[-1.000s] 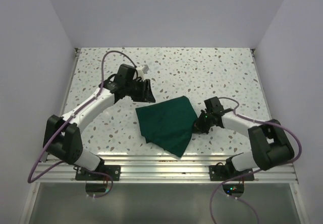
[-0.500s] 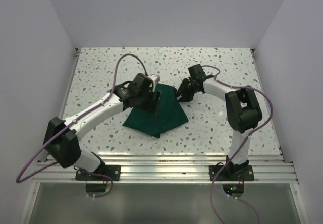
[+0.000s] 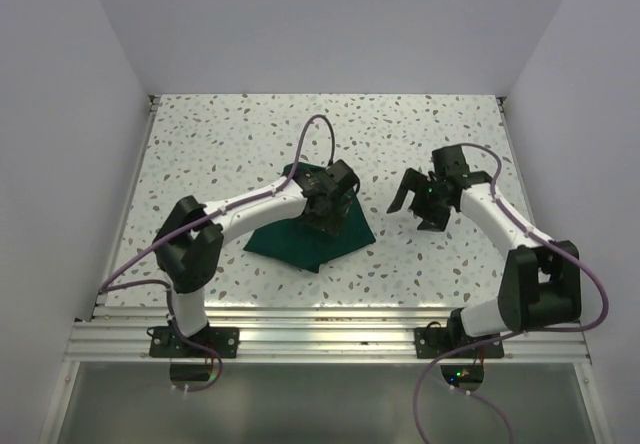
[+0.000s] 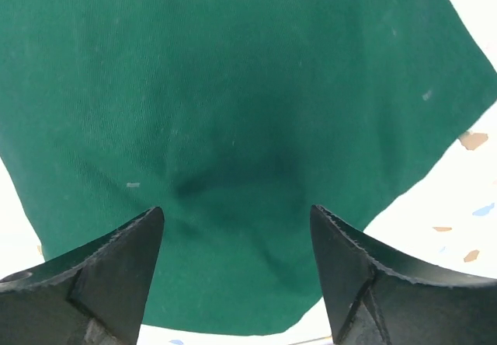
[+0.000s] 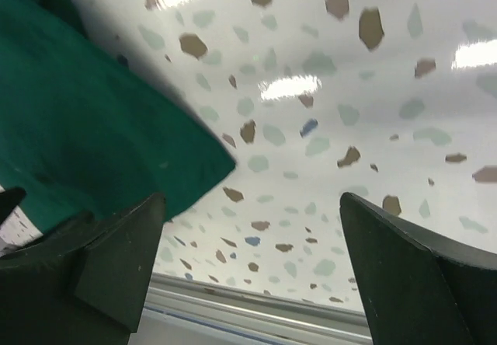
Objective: Prepare the surgical pack
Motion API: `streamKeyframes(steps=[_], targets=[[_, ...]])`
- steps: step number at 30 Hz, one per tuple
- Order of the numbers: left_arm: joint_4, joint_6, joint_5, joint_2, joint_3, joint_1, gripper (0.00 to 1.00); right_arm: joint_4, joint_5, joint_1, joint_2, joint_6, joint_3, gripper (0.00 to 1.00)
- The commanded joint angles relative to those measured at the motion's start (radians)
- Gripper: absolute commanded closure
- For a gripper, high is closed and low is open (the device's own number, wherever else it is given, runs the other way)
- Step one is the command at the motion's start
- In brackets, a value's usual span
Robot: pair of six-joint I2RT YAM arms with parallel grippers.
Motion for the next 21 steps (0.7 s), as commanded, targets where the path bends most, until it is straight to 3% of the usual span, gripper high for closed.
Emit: streamKeyframes(steps=[1,11,21], targets=[[-0.063,-0.035,-0.081,0.064,0.101,-0.020,0.22,-0.006,-0.035,0.004,-0.079,-0.024,-0.099,0.01],[-0.172,-0.116,-0.182,0.155,0.176,-0.090,0.25,0.050,-0.079,0.005,-0.142,-0.005,-0.183,0.01],[-0.143,-0.126,-0.159,0.146,0.060,-0.093,0.39,0.101,-0.108,0.004,-0.177,0.018,-0.257,0.01]])
